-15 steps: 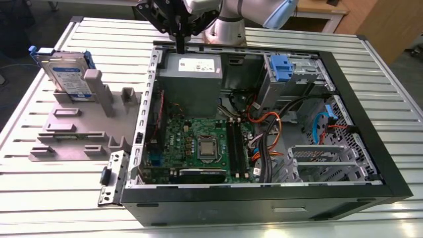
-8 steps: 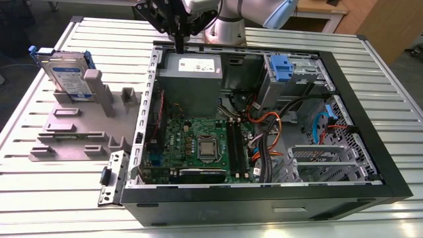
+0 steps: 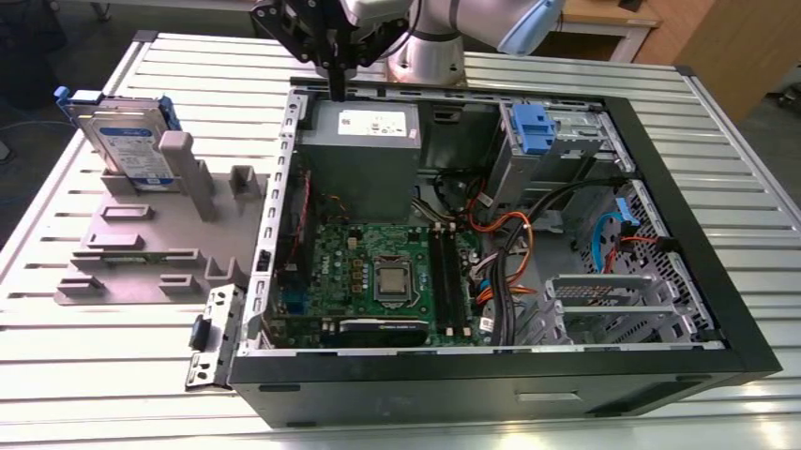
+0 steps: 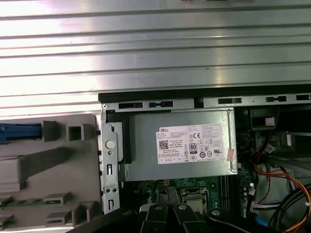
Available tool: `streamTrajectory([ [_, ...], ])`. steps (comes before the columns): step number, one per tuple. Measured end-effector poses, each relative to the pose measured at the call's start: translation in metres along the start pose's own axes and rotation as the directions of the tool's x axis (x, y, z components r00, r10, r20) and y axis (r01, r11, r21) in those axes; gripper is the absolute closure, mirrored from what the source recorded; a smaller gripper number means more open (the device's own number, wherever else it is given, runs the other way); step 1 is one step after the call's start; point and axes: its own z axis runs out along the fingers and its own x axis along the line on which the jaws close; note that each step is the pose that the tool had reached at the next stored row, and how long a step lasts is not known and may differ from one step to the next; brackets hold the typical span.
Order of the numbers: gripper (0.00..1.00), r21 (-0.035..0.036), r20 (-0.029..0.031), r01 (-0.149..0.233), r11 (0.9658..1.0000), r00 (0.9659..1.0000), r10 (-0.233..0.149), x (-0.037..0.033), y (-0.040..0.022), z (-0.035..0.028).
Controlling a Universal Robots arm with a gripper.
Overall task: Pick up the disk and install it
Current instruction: 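Reach for the disk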
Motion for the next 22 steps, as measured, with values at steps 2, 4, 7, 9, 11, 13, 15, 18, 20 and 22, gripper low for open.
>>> streamTrajectory([
  [2, 0.89, 0.0, 0.0, 0.0, 1.0, 1.0, 0.0, 0.0005, -0.0001, 0.0],
  [4, 0.89, 0.0, 0.0, 0.0, 1.0, 1.0, 0.0, 0.0011, -0.0001, 0.0],
  [7, 0.89, 0.0, 0.0, 0.0, 1.0, 1.0, 0.0, 0.0028, -0.0002, 0.0],
  [9, 0.89, 0.0, 0.0, 0.0, 1.0, 1.0, 0.0, 0.0028, -0.0002, 0.0],
  [11, 0.89, 0.0, 0.0, 0.0, 1.0, 1.0, 0.0, 0.0029, -0.0002, 0.0],
  [13, 0.89, 0.0001, -0.0003, 0.0, 1.0, 1.0, 0.0, 0.003, -0.0003, 0.0],
  [15, 0.89, 0.0001, -0.0002, 0.0, 1.0, 1.0, 0.0, 0.0035, -0.0003, 0.0002],
  [18, 0.89, 0.0, -0.0003, 0.0, 1.0, 1.0, 0.0, 0.0049, -0.0004, 0.0003],
  [20, 0.89, 0.0001, -0.0003, 0.0, 1.0, 1.0, 0.0, 0.0073, -0.0006, 0.0003],
  [22, 0.89, 0.0, -0.0003, 0.0, 1.0, 1.0, 0.0, 0.0111, -0.0009, 0.0003],
])
